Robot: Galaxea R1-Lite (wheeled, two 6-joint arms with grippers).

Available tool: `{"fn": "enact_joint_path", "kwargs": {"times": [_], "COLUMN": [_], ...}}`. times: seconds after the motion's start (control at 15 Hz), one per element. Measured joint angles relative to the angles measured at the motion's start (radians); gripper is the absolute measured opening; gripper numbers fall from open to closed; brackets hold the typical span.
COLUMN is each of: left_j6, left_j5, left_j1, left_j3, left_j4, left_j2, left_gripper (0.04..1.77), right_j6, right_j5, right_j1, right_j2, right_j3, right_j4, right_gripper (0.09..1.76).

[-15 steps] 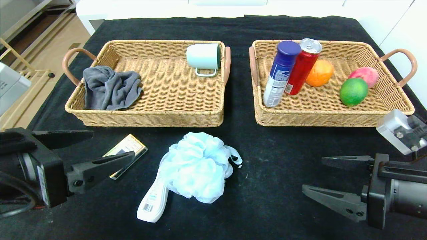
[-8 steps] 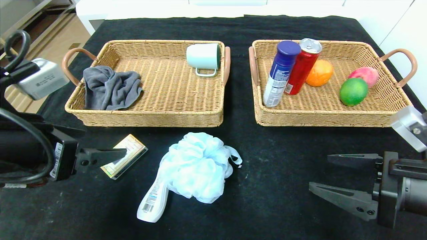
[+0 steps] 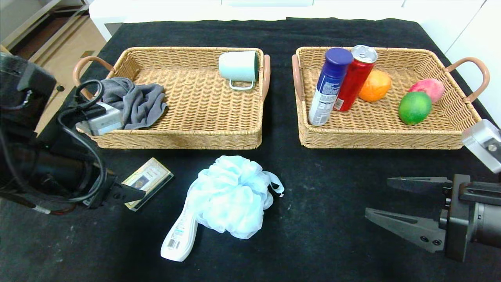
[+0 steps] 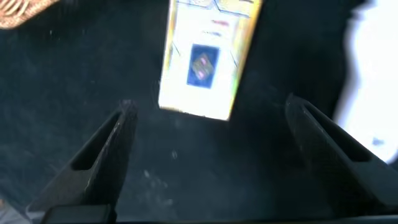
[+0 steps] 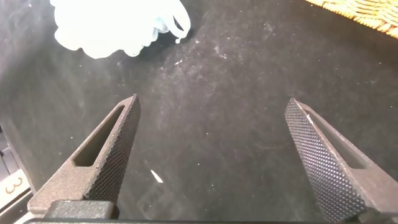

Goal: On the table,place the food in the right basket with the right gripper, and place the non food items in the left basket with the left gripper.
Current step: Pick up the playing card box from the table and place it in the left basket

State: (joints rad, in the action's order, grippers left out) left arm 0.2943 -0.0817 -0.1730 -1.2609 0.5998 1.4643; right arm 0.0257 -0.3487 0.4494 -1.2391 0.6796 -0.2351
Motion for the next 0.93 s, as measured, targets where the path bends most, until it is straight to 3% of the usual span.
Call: {"fn": "enact_joint_path", "kwargs": {"times": [0.93], "left_j6": [-0.007], "left_j5": [0.001], "left_j1": [-0.001], "left_j3": [0.016], "left_j4": [-0.113], "left_j2": [0.125], "left_gripper": [1.72], "right_j6": [0.001], "right_j5": [0.001], "right_j1": [-0.013], "right_j2": [-0.02], "right_j3": [-0.001], "right_j4": [-0.003], "right_gripper": [1.71]}}
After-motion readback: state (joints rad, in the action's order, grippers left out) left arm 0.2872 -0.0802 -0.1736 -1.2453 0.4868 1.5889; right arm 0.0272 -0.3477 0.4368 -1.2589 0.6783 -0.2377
